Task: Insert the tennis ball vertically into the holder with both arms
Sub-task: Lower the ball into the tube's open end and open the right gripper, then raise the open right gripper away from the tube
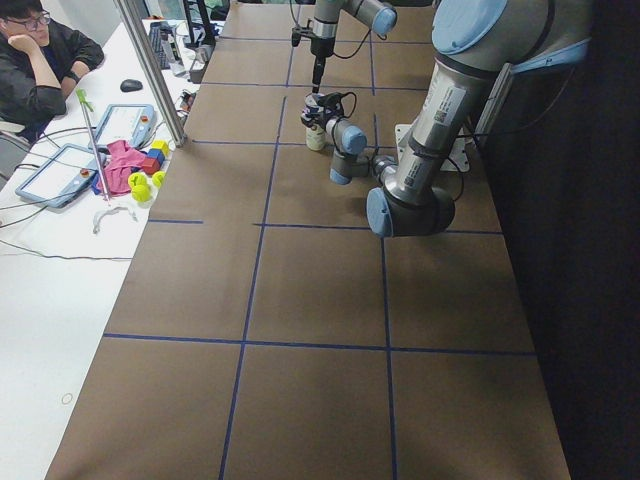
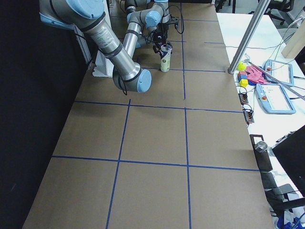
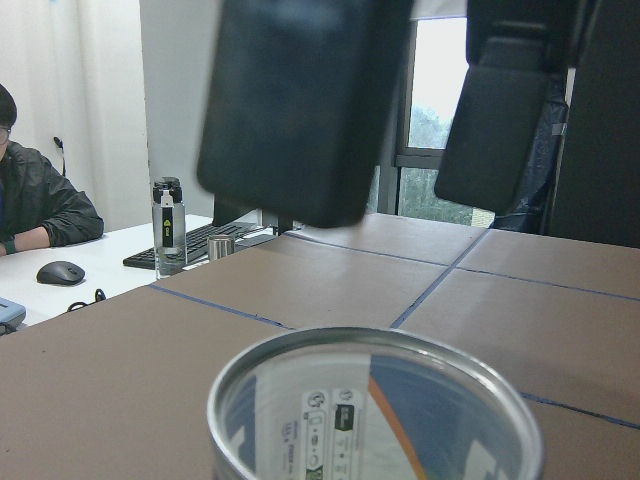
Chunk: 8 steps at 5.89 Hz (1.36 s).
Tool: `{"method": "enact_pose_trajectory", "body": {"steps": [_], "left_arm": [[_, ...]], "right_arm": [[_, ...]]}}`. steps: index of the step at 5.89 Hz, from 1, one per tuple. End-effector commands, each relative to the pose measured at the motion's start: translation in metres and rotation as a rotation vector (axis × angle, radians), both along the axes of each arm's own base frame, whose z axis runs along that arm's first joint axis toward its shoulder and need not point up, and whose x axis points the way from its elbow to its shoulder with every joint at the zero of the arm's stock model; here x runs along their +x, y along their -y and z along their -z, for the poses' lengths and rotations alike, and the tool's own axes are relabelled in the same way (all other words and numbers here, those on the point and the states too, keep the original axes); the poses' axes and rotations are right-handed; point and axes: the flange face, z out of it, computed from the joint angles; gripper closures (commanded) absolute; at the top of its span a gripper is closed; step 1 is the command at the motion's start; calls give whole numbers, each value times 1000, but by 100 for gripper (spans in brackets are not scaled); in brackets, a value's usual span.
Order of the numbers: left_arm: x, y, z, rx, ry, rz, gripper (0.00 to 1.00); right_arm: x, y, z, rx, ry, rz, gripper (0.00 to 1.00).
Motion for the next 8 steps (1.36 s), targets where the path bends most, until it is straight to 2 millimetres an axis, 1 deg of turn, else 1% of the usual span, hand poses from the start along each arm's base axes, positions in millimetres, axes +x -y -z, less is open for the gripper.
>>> {"method": "enact_pose_trajectory", "body": {"steps": [1, 2, 3, 4, 6, 7, 8], "left_arm": [[-4, 1, 0, 5, -8, 4, 9], [-6, 2, 1, 9, -18, 7, 2], [-11, 1, 9, 15, -37, 8, 1], [-16, -1, 16, 21, -55, 7, 1], [-28, -5, 35, 32, -99, 13, 1], [-34, -5, 40, 37, -113, 17, 1], [-42, -1, 46, 38, -130, 37, 1]], "right_arm": [[10, 12, -5, 13, -11, -2, 1], [26, 28, -20, 30, -25, 39, 1], [48, 48, -33, 29, -24, 68, 1], [66, 62, -48, 54, -37, 91, 1], [97, 82, -66, 74, -43, 121, 1], [110, 90, -86, 98, -66, 143, 1], [138, 100, -111, 135, -96, 156, 1]]}}
